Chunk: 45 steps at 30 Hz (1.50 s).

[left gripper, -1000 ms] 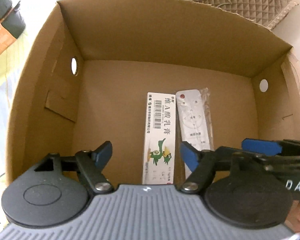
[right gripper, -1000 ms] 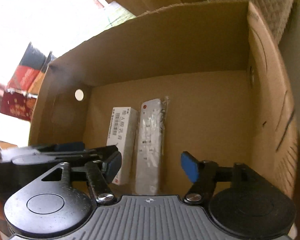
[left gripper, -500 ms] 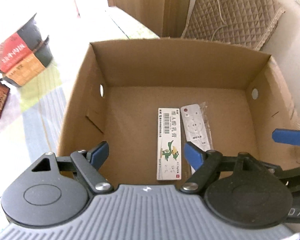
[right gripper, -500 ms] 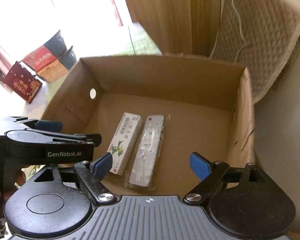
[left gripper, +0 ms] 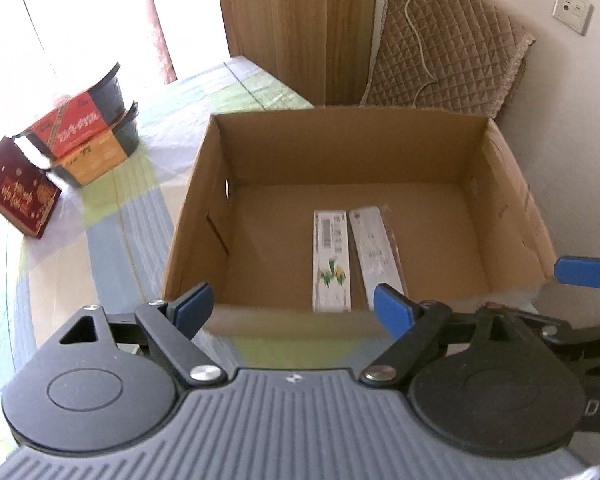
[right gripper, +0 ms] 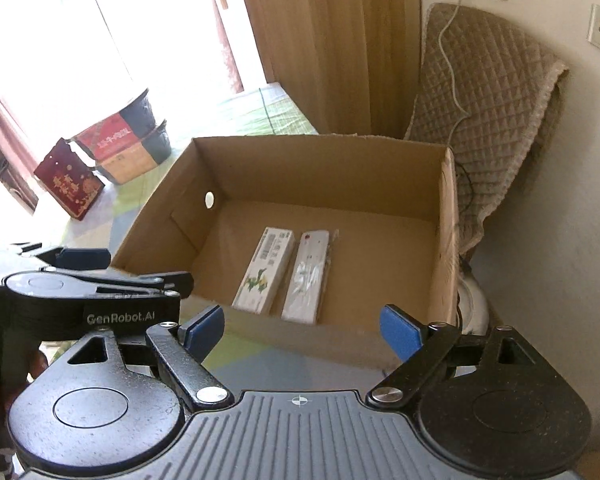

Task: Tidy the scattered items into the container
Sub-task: 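Withdraw both tools from the cardboard box back over the table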

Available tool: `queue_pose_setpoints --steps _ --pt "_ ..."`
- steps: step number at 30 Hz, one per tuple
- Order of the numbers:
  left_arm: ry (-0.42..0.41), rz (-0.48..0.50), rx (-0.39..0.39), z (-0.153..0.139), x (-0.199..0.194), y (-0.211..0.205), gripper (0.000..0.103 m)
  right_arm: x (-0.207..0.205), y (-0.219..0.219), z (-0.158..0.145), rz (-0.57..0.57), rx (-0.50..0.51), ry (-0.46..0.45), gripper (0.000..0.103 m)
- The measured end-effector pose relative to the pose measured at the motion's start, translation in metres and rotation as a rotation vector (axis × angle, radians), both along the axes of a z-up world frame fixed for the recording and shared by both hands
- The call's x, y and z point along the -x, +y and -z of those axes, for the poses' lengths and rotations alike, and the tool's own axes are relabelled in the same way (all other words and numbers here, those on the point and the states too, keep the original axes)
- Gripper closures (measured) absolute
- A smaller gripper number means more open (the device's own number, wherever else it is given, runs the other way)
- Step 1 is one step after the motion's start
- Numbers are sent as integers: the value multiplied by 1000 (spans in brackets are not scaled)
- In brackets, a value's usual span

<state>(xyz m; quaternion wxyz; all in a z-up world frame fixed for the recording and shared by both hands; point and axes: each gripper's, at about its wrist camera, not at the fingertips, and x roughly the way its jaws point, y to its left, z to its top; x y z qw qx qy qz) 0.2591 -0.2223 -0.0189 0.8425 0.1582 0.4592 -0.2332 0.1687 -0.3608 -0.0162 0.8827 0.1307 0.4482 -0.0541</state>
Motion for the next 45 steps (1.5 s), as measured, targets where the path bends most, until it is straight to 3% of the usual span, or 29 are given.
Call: queue_pose_setpoints --steps 3,4,20,45 --pt "7 -8 -3 2 16 10 18 12 6 1 3 4 7 10" --pt "8 -16 -2 3 21 14 18 16 7 1 5 5 10 0" --pt "-17 -119 21 5 80 57 18 60 32 11 -27 11 45 0" --pt "-3 -165 -2 20 102 86 18 72 43 19 -53 23 64 0"
